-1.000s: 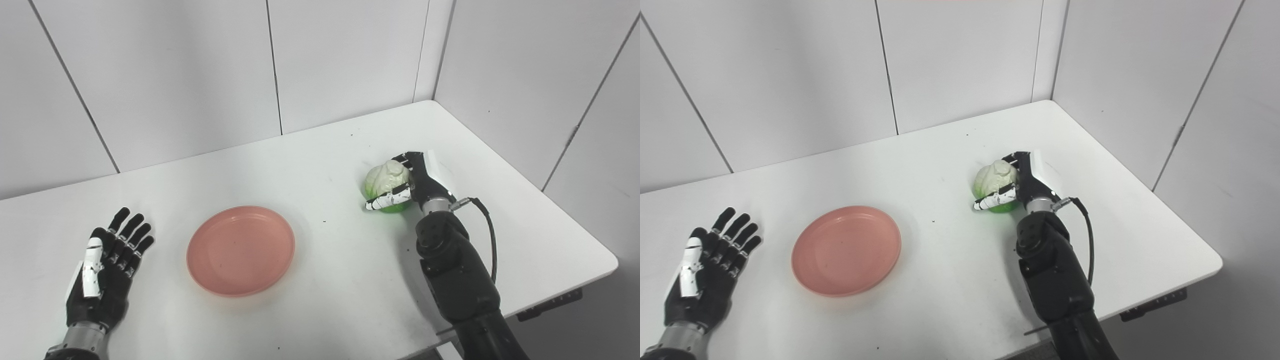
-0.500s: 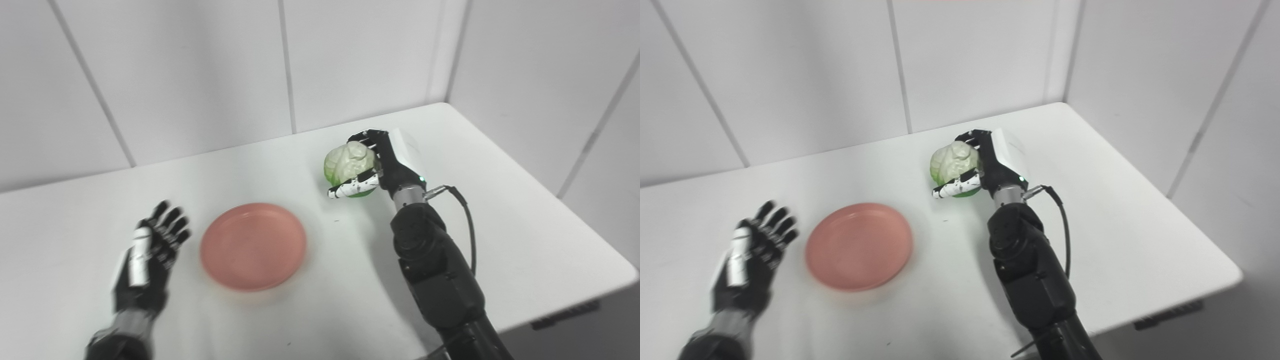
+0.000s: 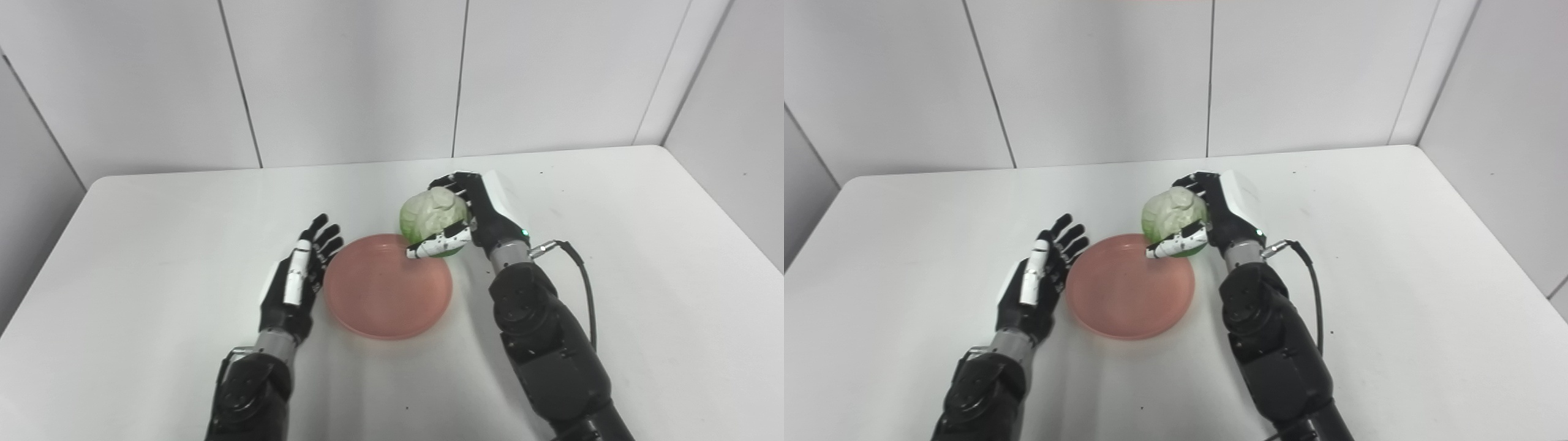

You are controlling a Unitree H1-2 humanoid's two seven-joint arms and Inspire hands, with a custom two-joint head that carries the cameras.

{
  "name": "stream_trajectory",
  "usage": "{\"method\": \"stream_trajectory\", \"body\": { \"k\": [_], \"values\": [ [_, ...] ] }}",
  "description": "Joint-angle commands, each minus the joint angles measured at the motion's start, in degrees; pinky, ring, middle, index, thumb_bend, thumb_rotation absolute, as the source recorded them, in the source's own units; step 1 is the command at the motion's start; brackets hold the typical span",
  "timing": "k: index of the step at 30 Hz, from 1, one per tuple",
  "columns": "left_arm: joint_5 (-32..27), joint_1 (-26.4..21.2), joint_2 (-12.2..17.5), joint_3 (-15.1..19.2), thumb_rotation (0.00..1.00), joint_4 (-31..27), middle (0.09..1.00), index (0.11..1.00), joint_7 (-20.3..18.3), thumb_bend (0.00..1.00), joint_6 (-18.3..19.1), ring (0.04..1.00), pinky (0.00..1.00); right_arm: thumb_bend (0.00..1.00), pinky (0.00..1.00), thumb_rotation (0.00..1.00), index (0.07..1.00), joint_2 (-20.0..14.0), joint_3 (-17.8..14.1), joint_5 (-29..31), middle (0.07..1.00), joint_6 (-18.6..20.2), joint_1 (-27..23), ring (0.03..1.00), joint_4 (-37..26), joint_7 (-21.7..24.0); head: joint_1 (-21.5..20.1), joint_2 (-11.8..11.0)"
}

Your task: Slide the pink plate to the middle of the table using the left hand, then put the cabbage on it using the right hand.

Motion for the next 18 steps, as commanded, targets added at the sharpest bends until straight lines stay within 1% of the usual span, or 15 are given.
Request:
{"method": "stream_trajectory", "body": {
  "k": [1,5,9,12,18],
  "values": [
    [0.9,1.5,-0.9,-0.1,1.0,1.3,0.904,0.899,1.8,0.41,4.6,0.897,0.89,0.52,0.38,0.0,0.504,0.4,0.5,0.2,0.494,-2.8,-2.9,0.402,-0.6,-0.5,0.6,0.2],
    [1.6,1.3,-1.5,-0.3,1.0,0.7,0.899,0.897,2.6,0.42,5.6,0.89,0.88,0.52,0.38,0.0,0.508,0.9,2.2,0.8,0.496,-4.3,-2.8,0.397,0.5,-0.2,1.5,0.7],
    [2.0,1.2,-2.0,-0.4,1.0,0.2,0.901,0.899,3.0,0.41,6.3,0.889,0.88,0.52,0.37,0.0,0.507,1.2,3.4,1.3,0.494,-4.6,-2.6,0.395,1.1,0.2,2.6,1.2],
    [2.1,1.1,-2.3,-0.6,1.0,0.0,0.9,0.897,3.1,0.41,6.3,0.89,0.88,0.52,0.38,0.0,0.506,1.4,4.3,1.5,0.493,-5.4,-2.3,0.395,1.5,0.0,2.7,1.4],
    [2.3,1.2,-2.5,-0.5,1.0,-0.5,0.894,0.888,3.2,0.4,6.4,0.884,0.88,0.52,0.37,0.0,0.51,1.1,6.3,0.9,0.491,-5.6,-1.6,0.393,2.6,-0.3,2.2,2.0]
  ]
}}
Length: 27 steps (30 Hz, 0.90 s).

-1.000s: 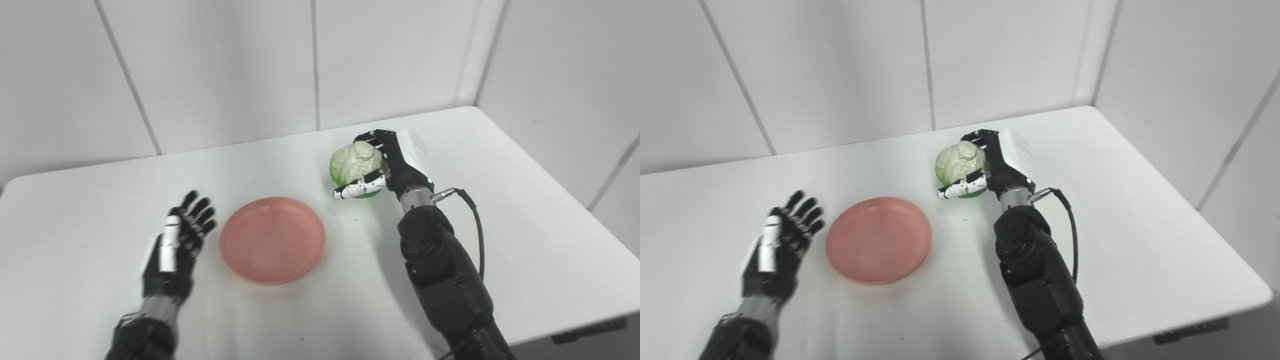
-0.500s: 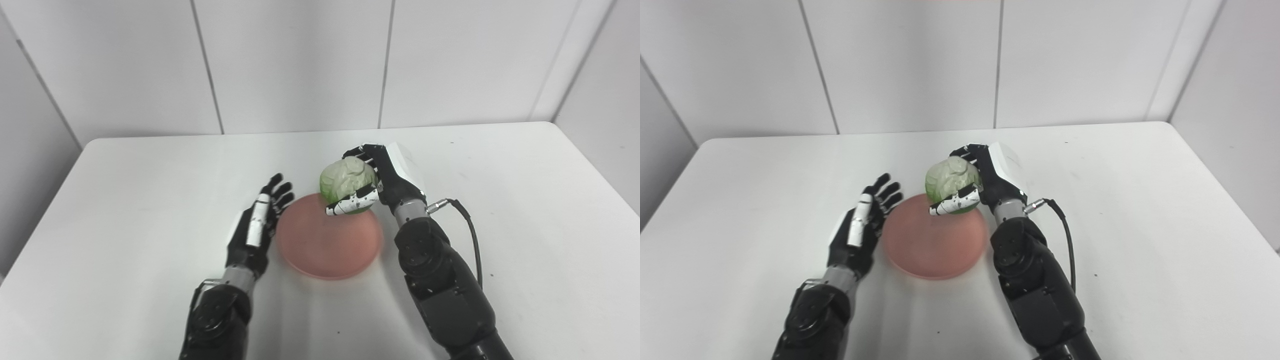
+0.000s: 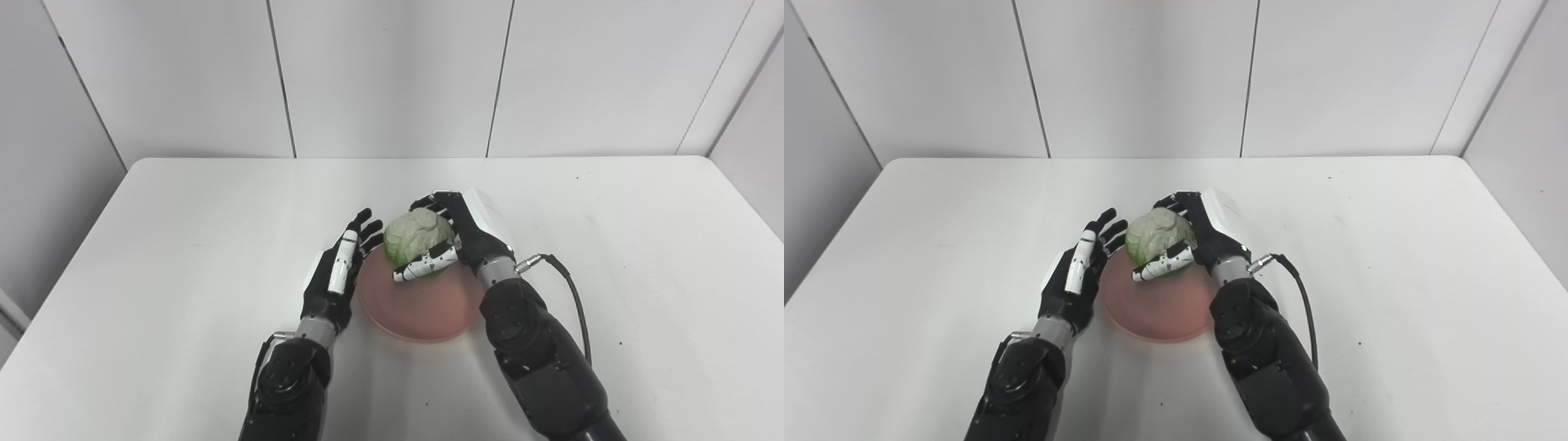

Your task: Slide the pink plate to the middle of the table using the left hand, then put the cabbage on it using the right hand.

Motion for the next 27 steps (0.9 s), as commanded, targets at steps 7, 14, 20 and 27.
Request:
{"method": "stream_trajectory", "body": {
  "k": [7,14,20,27],
  "values": [
    [-0.1,1.4,-0.5,0.2,1.0,0.1,0.891,0.885,0.6,0.41,4.8,0.884,0.87,0.52,0.37,0.0,0.51,-1.2,0.7,-0.9,0.49,-2.3,-1.0,0.392,-1.5,-0.2,-0.9,0.6],
    [0.3,1.4,-0.3,0.2,1.0,-0.1,0.89,0.887,0.7,0.41,5.1,0.884,0.88,0.52,0.38,0.0,0.506,-3.1,1.4,-2.0,0.491,-1.8,-0.2,0.394,-3.0,0.9,-1.7,1.0],
    [0.0,1.2,-0.2,0.6,1.0,0.3,0.889,0.884,0.5,0.41,4.9,0.888,0.89,0.52,0.38,0.0,0.508,-4.9,2.8,-3.4,0.496,-3.1,1.0,0.398,-3.9,2.0,-2.6,0.9],
    [-0.6,1.2,-0.1,0.8,1.0,0.7,0.898,0.896,-0.1,0.41,4.8,0.897,0.9,0.52,0.39,0.0,0.518,-6.2,3.6,-3.9,0.496,-4.5,2.4,0.398,-4.0,2.7,-2.7,0.7]
  ]
}}
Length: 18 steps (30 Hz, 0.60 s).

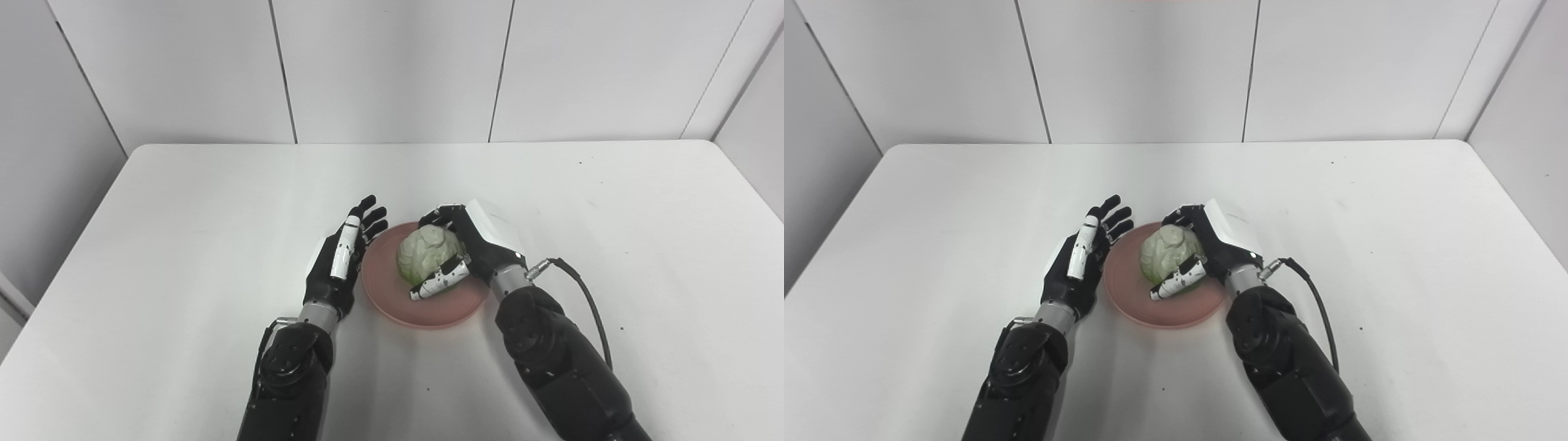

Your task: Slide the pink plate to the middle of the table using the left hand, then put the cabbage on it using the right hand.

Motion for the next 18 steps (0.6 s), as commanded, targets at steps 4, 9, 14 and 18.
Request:
{"method": "stream_trajectory", "body": {
  "k": [4,9,14,18],
  "values": [
    [-0.2,1.1,0.1,0.2,1.0,1.9,0.902,0.895,0.1,0.42,2.6,0.9,0.9,0.51,0.41,0.0,0.545,-0.9,0.5,-0.7,0.491,-2.8,-0.4,0.403,-1.6,1.3,0.0,0.0],
    [0.2,1.0,0.2,0.0,1.0,2.1,0.904,0.892,0.1,0.42,2.5,0.898,0.89,0.79,0.49,0.11,0.672,-1.8,1.7,-1.6,0.639,-4.0,-0.3,0.59,-2.0,2.3,-0.2,-0.3],
    [-0.2,0.9,0.2,0.3,1.0,2.5,0.914,0.897,-0.2,0.4,2.0,0.913,0.89,0.95,0.66,0.4,0.873,-2.0,2.0,-2.0,0.838,-6.7,0.0,0.774,-2.7,1.5,-0.4,-0.5],
    [-0.3,0.8,0.1,0.6,1.0,2.5,0.922,0.895,-0.1,0.4,2.5,0.922,0.88,1.0,0.71,0.51,0.946,-1.9,1.3,-1.2,0.918,-8.5,0.3,0.857,-3.2,1.3,-0.5,-0.7]
  ]
}}
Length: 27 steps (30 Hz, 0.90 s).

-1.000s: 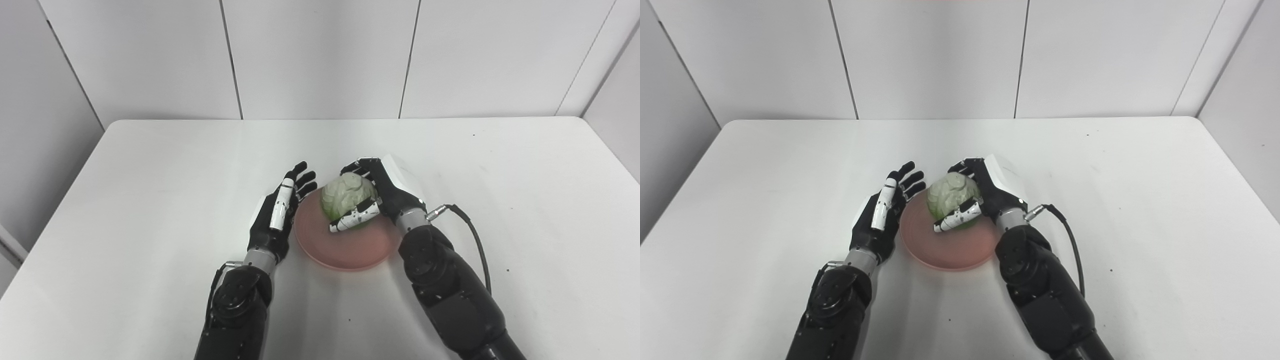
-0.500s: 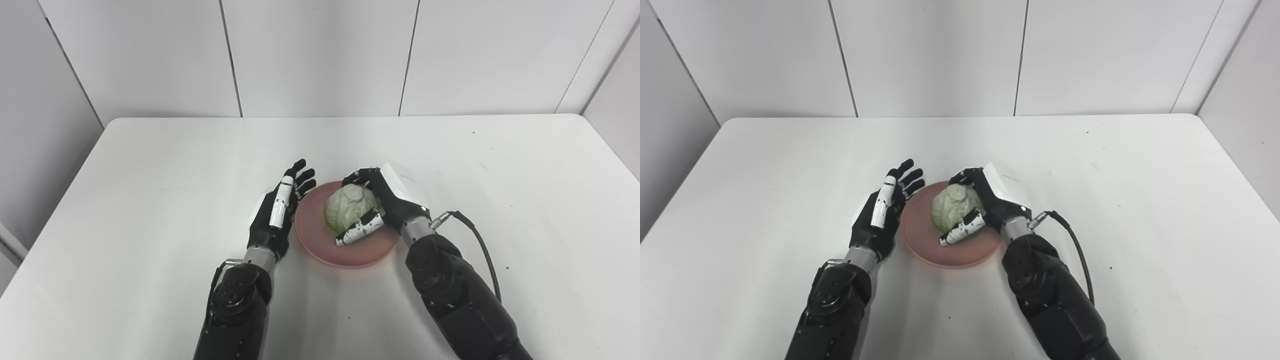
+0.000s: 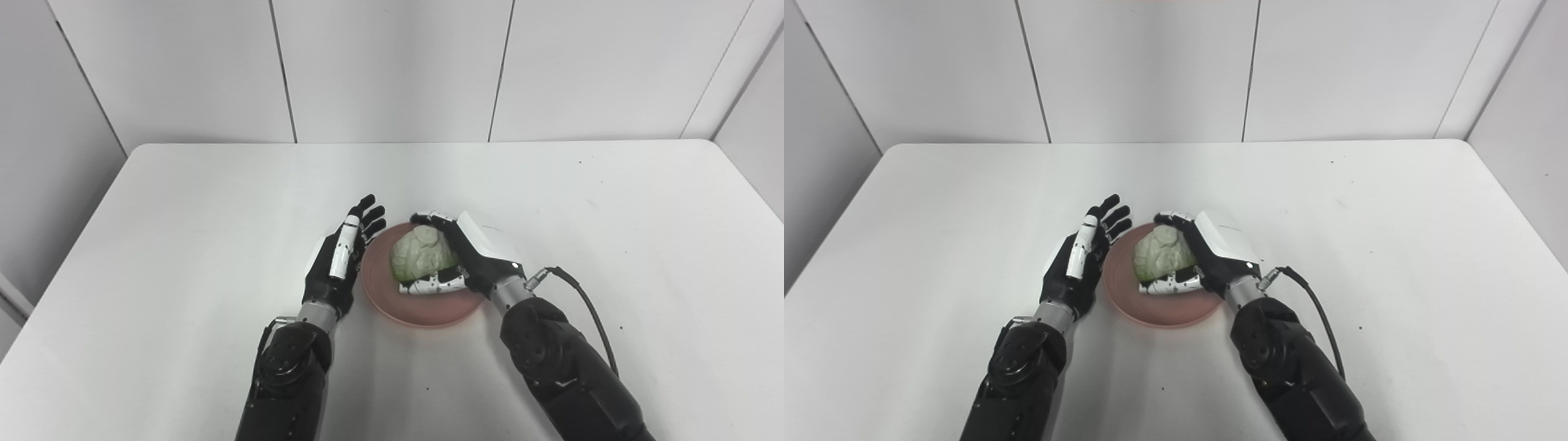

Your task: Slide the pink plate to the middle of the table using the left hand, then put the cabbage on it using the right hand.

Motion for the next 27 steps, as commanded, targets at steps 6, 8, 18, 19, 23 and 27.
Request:
{"method": "stream_trajectory", "body": {
  "k": [6,8,18,19,23,27],
  "values": [
    [-0.4,1.0,0.1,0.3,1.0,2.1,0.921,0.901,0.0,0.4,2.2,0.93,0.9,1.0,0.81,0.67,1.0,-0.4,-1.4,1.3,0.998,-5.8,-1.1,0.95,-2.5,-0.4,0.0,-0.1],
    [-0.3,1.0,0.1,0.2,1.0,2.3,0.925,0.9,0.0,0.4,1.9,0.932,0.9,1.0,0.83,0.7,1.0,-0.6,-1.5,1.5,1.0,-6.2,-1.0,0.962,-3.1,0.0,-0.2,-0.4],
    [-0.3,1.7,0.2,0.5,1.0,1.9,0.91,0.892,0.0,0.42,1.2,0.901,0.89,0.95,0.8,0.93,1.0,1.3,-7.5,6.1,1.0,-14.3,2.1,0.946,-8.2,-6.1,-0.2,-0.7],
    [-0.3,1.8,0.3,0.5,1.0,1.8,0.911,0.896,-0.1,0.41,1.2,0.903,0.89,0.93,0.84,0.95,1.0,1.8,-8.5,6.8,1.0,-16.0,2.5,0.96,-8.4,-7.6,-0.3,-0.8],
    [-0.1,2.5,0.7,0.4,1.0,1.1,0.908,0.898,-0.1,0.41,0.4,0.902,0.9,0.9,0.88,1.0,1.0,4.2,-12.9,8.7,1.0,-14.4,4.7,0.971,-11.5,-9.7,-0.5,-0.9],
    [-0.1,3.3,1.2,0.4,1.0,0.4,0.911,0.901,-0.6,0.41,-0.5,0.904,0.9,0.77,0.92,1.0,1.0,5.4,-17.0,12.5,1.0,-12.1,7.3,0.985,-12.1,-8.8,-0.3,-0.8]
  ]
}}
